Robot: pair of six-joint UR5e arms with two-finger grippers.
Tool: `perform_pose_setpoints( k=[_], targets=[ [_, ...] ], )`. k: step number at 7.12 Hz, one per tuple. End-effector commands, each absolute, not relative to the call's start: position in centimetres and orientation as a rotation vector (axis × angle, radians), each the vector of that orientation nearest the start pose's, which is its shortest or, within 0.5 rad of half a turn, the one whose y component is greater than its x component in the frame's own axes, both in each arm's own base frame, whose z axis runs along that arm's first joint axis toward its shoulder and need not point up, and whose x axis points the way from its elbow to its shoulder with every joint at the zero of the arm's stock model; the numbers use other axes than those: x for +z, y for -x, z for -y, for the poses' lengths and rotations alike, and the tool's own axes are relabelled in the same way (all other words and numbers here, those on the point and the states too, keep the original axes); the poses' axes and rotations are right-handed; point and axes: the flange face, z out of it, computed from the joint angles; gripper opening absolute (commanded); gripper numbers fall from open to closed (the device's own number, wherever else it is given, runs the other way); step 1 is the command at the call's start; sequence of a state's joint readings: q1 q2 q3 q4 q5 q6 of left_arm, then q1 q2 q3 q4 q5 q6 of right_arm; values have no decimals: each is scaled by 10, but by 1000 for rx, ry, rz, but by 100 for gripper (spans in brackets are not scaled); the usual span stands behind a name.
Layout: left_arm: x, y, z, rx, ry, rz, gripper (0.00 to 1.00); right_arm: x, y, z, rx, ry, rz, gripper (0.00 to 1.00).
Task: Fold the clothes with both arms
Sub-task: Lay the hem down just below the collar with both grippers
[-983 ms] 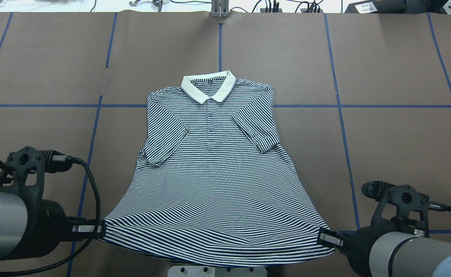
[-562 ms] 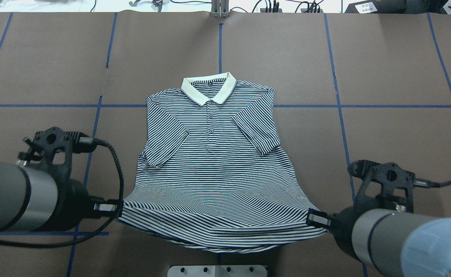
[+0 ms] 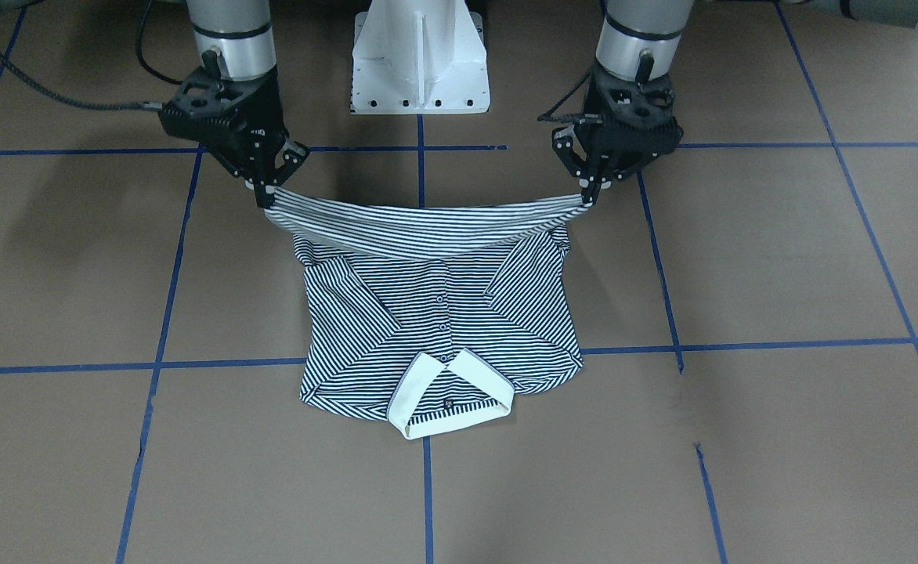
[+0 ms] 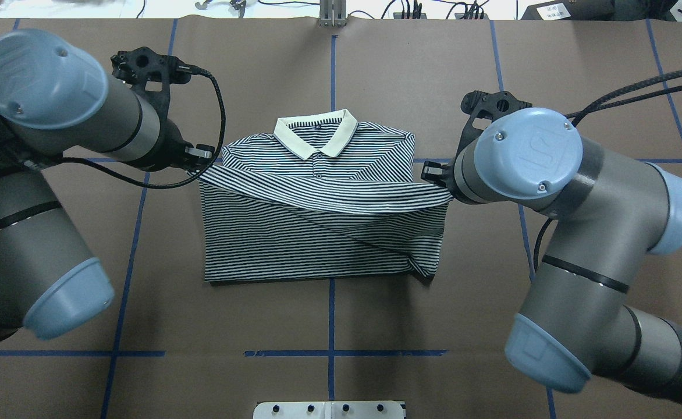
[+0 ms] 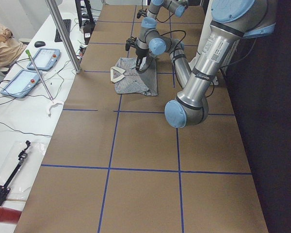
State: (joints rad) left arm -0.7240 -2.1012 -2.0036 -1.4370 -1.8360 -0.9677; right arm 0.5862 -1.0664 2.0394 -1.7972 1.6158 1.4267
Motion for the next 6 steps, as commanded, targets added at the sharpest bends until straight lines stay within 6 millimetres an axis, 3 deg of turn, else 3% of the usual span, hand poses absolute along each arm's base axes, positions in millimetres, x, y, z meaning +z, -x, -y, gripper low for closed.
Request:
perform_pose_setpoints(
  k=[1,3,4,6],
  targets=[
    [242,-397,531,-25,-354,-811,0,236,436,484,432,-259,720,0],
    [274,-425,562,-25,-355,-802,0,267,482,535,444,-271,691,0],
    [294,-441,578,-24,-354,-800,0,286,500,551,441,-279,700,0],
    [331,-459,597,-35,-369,-779,0,306,500,565,432,-284,678,0]
  ],
)
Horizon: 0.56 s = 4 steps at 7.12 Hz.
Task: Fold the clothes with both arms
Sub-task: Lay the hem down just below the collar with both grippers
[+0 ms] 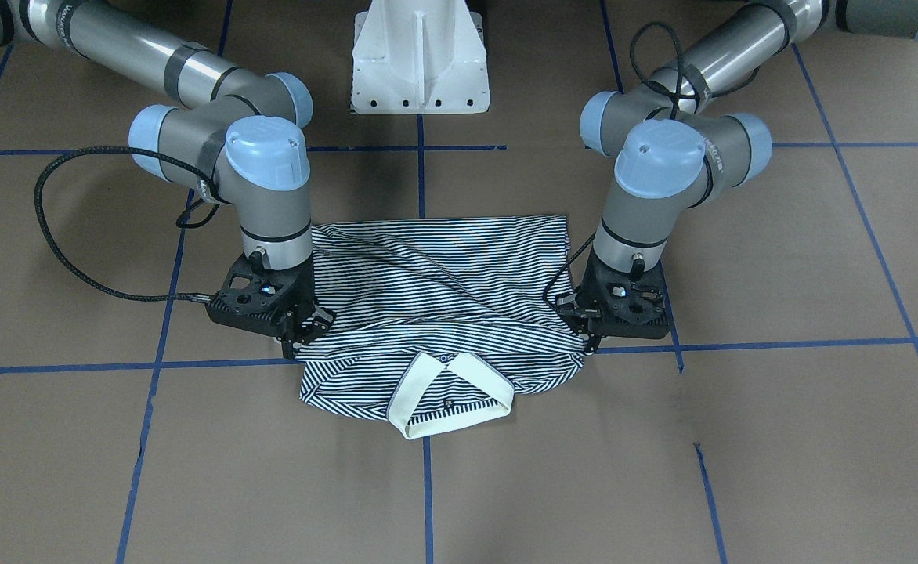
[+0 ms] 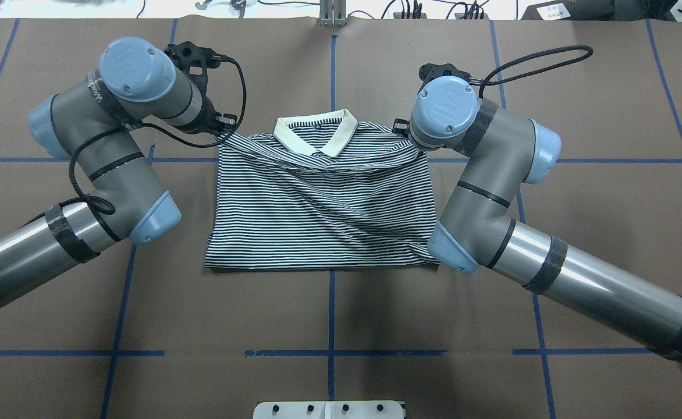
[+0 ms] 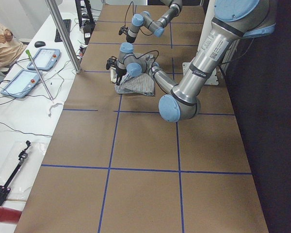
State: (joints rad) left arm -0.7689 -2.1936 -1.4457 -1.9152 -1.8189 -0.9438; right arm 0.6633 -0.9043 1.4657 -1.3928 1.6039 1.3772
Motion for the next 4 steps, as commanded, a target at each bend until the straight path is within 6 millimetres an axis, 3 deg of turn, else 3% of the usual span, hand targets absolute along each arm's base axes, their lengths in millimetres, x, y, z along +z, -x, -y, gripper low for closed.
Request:
perform_pose_setpoints(
  k=[1,2,4],
  targets=[
    [336,-459,597,-36,-364,-773,0,306,493,572,441,-289,678,0],
    [333,-458,597,-34,-369,-778,0,299,479,585,424,-312,685,0],
    [332,-457,597,-21,-387,-789,0,302,471,592,426,-318,675,0]
  ],
)
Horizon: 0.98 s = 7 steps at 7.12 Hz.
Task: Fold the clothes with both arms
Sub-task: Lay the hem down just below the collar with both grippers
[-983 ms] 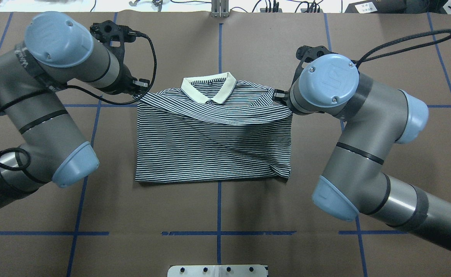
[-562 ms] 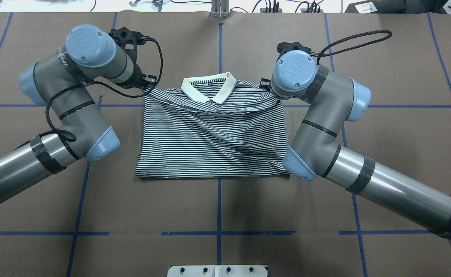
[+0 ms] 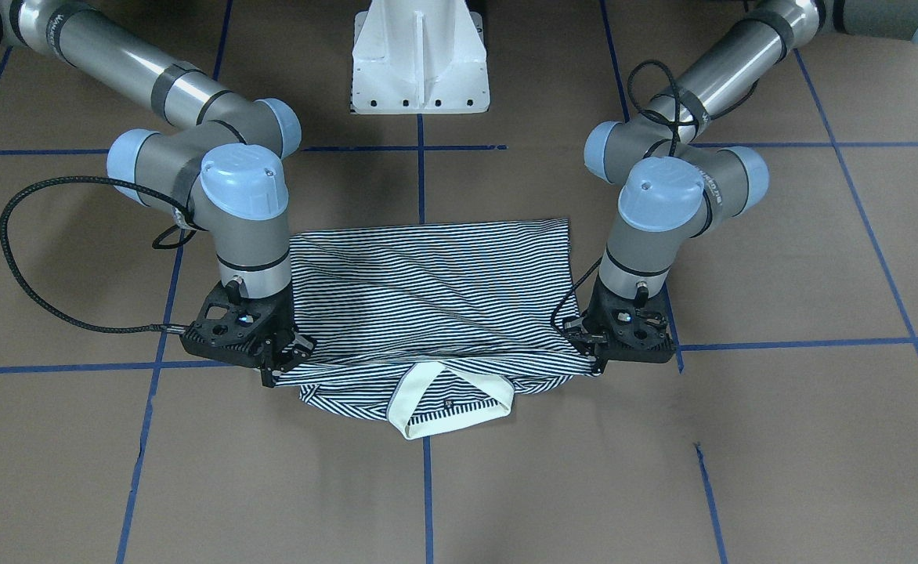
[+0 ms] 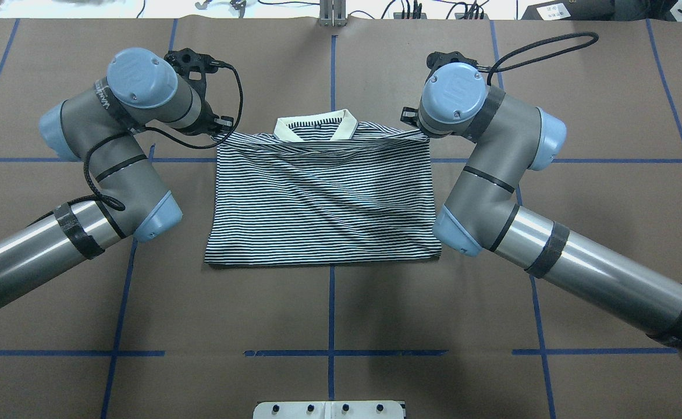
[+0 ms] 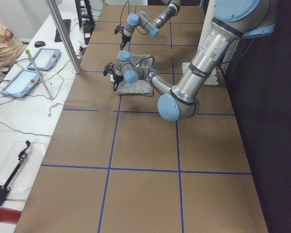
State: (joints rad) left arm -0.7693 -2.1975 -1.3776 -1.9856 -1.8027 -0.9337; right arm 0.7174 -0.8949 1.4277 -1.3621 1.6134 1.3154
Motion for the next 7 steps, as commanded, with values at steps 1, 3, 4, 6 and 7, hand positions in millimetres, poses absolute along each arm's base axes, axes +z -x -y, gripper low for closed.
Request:
perform_pose_setpoints(
  k=[1,3,4,6,7],
  targets=[
    [330,-456,596,-22,-388,-792,0,305,473,591,422,-315,671,0],
    [300,-443,585,-14,-425,-837,0,282,468,584,416,-322,721,0],
    [301,-441,582,-13,-426,-840,0,273,461,578,411,-323,743,0],
    [297,-429,572,-9,-439,-855,0,251,439,561,405,-329,789,0],
    [295,-421,564,-7,-445,-863,0,236,424,547,402,-322,786,0]
  ],
)
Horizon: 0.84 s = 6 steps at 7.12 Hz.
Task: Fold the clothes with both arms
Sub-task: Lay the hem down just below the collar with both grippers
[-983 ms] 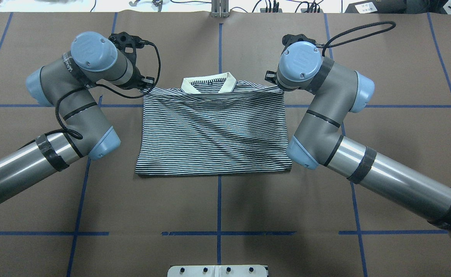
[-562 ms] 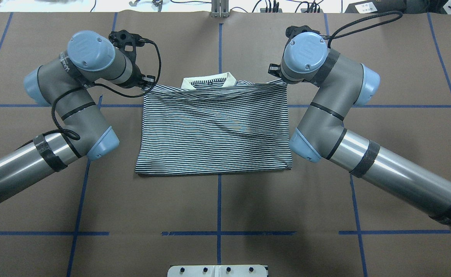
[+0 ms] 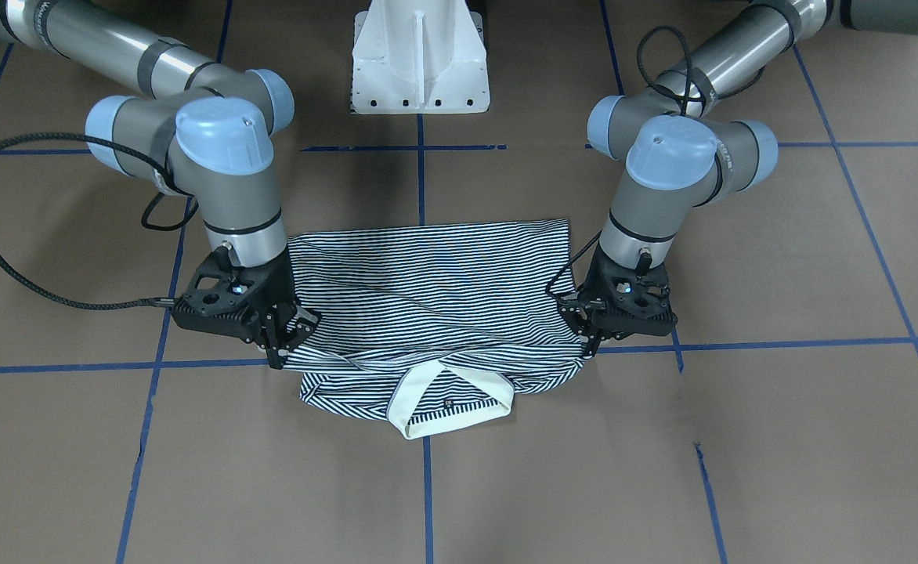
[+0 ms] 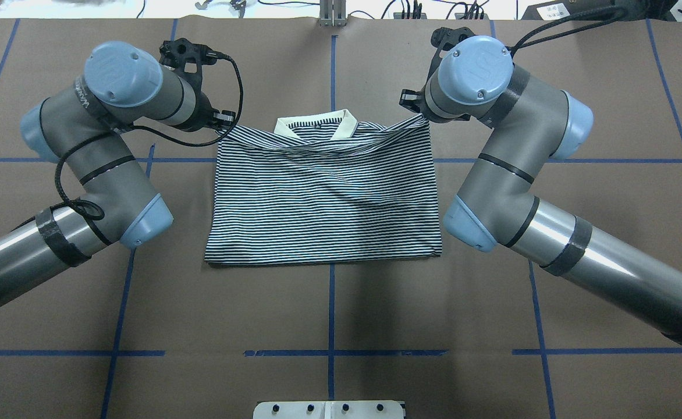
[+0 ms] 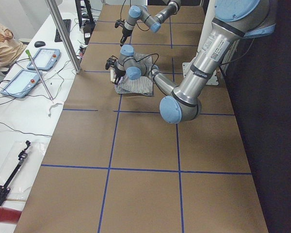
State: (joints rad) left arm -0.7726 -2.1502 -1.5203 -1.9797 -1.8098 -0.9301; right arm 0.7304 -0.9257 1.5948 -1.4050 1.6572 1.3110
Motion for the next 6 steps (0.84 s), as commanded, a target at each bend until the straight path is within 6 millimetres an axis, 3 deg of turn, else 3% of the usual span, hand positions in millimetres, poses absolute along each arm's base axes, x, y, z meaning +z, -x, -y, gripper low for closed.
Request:
perform_pose_setpoints(
  k=[1,4,6],
  targets=[
    [295,-420,562,-1,-432,-870,0,233,421,544,400,-318,778,0],
    [294,-400,574,9,-445,-872,0,234,407,557,417,-316,779,0],
    [300,-404,575,9,-437,-863,0,256,423,570,423,-296,731,0]
  ],
)
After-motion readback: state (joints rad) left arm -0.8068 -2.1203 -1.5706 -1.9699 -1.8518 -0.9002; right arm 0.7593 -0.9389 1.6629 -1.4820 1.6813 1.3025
